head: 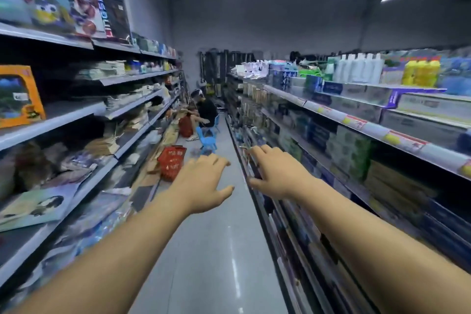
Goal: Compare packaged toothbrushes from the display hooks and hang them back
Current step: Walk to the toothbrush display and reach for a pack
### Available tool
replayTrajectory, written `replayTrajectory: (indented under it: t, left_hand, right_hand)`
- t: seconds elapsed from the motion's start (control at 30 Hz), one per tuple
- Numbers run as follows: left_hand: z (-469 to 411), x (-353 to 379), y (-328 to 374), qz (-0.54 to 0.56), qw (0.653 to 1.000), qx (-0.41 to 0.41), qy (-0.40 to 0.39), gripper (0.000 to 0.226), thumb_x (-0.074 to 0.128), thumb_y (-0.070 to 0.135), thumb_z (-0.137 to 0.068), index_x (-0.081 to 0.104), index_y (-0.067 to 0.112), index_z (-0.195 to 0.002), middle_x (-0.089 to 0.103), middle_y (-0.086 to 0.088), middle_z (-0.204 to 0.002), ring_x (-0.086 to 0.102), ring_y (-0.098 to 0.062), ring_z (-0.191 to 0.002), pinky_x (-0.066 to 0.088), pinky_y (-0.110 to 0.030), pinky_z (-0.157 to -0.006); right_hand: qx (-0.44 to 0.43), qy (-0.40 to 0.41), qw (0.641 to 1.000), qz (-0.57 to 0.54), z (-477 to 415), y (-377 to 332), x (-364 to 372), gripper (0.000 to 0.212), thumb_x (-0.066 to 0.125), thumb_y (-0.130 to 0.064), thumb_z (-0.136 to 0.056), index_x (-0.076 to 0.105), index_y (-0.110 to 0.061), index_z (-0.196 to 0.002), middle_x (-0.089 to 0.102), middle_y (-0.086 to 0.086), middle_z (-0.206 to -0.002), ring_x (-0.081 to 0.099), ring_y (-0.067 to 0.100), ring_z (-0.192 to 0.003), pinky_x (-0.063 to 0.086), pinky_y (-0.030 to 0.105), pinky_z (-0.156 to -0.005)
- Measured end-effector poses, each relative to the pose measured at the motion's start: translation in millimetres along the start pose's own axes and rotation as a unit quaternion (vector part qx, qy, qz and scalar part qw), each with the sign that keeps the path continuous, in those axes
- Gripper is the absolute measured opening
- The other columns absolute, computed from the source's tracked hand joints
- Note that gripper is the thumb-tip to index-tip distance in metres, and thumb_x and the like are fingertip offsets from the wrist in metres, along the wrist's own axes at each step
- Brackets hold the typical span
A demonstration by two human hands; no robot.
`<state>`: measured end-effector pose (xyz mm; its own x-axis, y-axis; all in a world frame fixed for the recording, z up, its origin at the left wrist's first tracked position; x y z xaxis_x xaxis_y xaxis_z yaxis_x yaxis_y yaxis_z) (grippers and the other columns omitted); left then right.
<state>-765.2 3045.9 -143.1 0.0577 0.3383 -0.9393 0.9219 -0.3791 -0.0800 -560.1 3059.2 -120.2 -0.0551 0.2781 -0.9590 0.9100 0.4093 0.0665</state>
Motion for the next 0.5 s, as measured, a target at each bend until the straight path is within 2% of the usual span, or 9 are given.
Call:
replayTrajectory:
  t: [0.17, 0.33, 0.5]
  left_hand:
    - [-166, 83, -98, 0.032, 0.999, -0.019, 0.006, 0.064, 0.051, 0.061, -0.096, 0.043, 0.024, -0.147, 0.050, 0.000, -0.147, 0.048, -0.024, -0.134, 0.041, -0.044, -0.108]
    - [-315, 126, -213, 0.018, 0.999, -0.049, -0.008, 0.065, 0.053, 0.062, -0.094, 0.043, 0.026, -0.148, 0.051, 0.002, -0.145, 0.048, -0.023, -0.135, 0.040, -0.042, -0.109]
    - [-437, 177, -325, 0.060, 0.995, -0.078, 0.013, 0.060, 0.055, 0.062, -0.091, 0.047, 0.032, -0.142, 0.058, 0.006, -0.135, 0.053, -0.021, -0.126, 0.043, -0.042, -0.106]
  right_hand:
    - [-0.001, -0.007, 1.000, 0.000, -181, 61, 84, 0.071, 0.054, -0.054, -0.096, 0.029, -0.018, -0.152, 0.046, 0.011, -0.142, 0.049, 0.035, -0.125, 0.045, 0.045, -0.097]
    - [-0.002, -0.030, 0.999, -0.020, -369, 107, 129, 0.072, 0.055, -0.053, -0.096, 0.029, -0.019, -0.153, 0.046, 0.010, -0.145, 0.048, 0.036, -0.129, 0.045, 0.046, -0.102]
    - [0.015, -0.028, 0.996, -0.080, -542, 136, 183, 0.071, 0.057, -0.051, -0.096, 0.031, -0.020, -0.154, 0.046, 0.009, -0.148, 0.049, 0.035, -0.129, 0.046, 0.045, -0.102]
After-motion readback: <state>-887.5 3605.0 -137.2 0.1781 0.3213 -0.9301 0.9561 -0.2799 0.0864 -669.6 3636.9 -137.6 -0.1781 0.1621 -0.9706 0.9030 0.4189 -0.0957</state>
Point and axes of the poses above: each hand's wrist, its own z-axis away from the middle knuckle, its own x-axis out of the palm, y = z × x, the point moved 1 cm from there along -z, towards the middle knuckle
